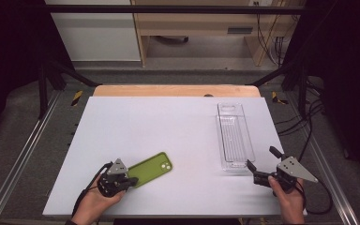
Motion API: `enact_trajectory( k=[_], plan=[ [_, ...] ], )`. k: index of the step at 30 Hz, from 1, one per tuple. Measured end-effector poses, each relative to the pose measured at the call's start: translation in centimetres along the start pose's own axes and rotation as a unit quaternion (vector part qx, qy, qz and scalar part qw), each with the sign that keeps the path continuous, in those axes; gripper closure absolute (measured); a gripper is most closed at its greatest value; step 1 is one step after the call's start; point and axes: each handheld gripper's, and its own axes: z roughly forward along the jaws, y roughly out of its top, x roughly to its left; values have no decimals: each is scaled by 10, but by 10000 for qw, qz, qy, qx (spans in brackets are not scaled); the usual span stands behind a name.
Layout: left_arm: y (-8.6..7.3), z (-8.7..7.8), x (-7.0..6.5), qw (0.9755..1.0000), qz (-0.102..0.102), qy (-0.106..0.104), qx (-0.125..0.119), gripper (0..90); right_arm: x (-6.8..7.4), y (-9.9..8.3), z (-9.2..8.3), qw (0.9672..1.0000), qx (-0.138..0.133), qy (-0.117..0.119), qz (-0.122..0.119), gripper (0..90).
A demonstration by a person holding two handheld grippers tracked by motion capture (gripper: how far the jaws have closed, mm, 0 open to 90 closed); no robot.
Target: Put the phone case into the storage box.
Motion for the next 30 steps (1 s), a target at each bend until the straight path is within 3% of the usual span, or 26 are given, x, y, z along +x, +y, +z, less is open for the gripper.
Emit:
enact_trajectory(
  k=[14, 28, 30],
  plan=[
    [0, 1, 0, 10000, 20, -8, -14, 900, 1, 0, 1, 10000, 6, 26, -5, 23],
    [10, -4, 3, 9992, 86, 86, -374, 900, 1, 0, 1, 10000, 3, 29, -9, 23],
    [12, -4, 3, 9990, 103, 114, -418, 860, 1, 0, 1, 10000, 4, 29, -6, 23]
  ],
)
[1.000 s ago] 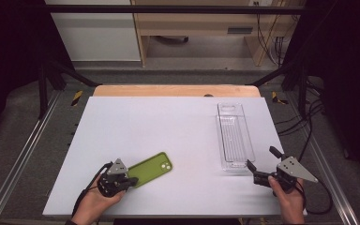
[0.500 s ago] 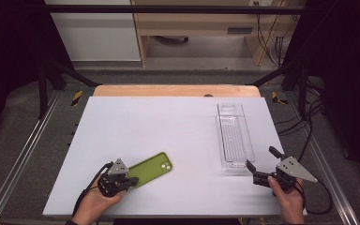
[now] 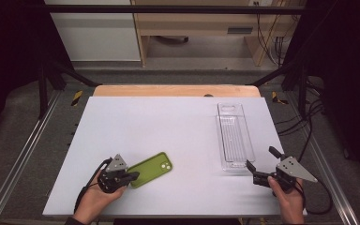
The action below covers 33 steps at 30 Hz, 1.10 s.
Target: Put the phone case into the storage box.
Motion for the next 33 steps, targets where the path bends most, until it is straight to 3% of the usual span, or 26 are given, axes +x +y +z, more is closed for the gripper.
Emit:
enact_trajectory(
  k=[4, 5, 6, 7, 8, 9, 10, 11, 12, 17, 22, 33],
  plan=[
    [2, 1, 0, 9997, 86, 117, -180, 753, 0, 0, 0, 10000, -3, 1, 5, 23],
    [3, 1, 0, 9995, 105, 155, -249, 646, 0, 0, 0, 10000, -3, 1, 8, 23],
    [4, 2, 0, 9993, 118, 199, -294, 646, 0, 0, 0, 10000, -3, 1, 8, 23],
    [5, 2, 0, 9991, 128, 238, -340, 543, 0, 0, 0, 10000, -3, 1, 1, 23],
    [5, 3, 0, 9988, 135, 269, -382, 543, 0, 0, 0, 10000, -3, 1, 1, 23],
    [6, 4, 1, 9987, 157, 276, -409, 432, 0, 0, 0, 10000, -1, -1, 3, 23],
    [7, 5, 2, 9985, 140, 300, -437, 372, 0, 0, 0, 10000, -2, -1, 3, 23],
    [8, 6, 3, 9983, 113, 333, -470, 372, 0, 0, 0, 10000, -2, -1, 3, 23],
    [9, 8, 5, 9977, 87, 394, -543, 283, 0, 0, 0, 10000, 0, -3, 4, 24],
    [11, 10, 7, 9972, 32, 386, -643, 139, 0, 0, 0, 10000, 0, 0, 7, 23],
    [13, 11, 8, 9972, 125, 294, -676, 102, 0, 0, 0, 10000, -1, 5, 0, 23],
    [7, 17, 13, 9991, 88, 128, -389, 73, 0, 0, 0, 10000, 8, 14, -6, 23]
  ],
)
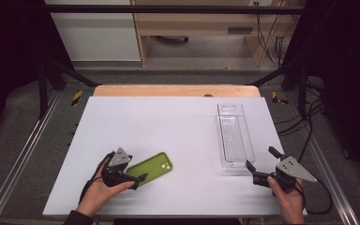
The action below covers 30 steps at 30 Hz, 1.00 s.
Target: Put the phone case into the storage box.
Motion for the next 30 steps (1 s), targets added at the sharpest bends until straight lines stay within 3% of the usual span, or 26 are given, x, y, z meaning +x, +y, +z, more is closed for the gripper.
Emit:
enact_trajectory(
  k=[30],
  plan=[
    [-15, 14, 3, 9984, 151, -279, 470, 73, 1, 0, 1, 10000, 36, 18, -20, 22]
  ],
)
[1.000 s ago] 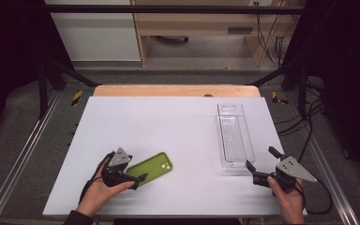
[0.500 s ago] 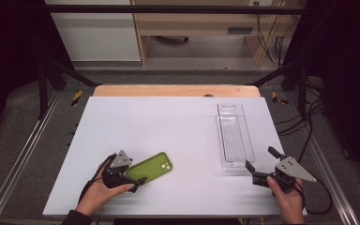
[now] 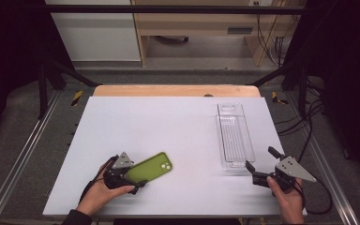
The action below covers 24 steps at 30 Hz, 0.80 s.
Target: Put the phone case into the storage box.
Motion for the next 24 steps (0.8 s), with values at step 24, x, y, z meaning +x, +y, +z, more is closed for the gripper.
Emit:
enact_trajectory(
  k=[24],
  plan=[
    [6, 2, -7, 9996, 248, 128, 105, 157, 1, 0, 1, 10000, 63, -23, 25, 23]
  ],
)
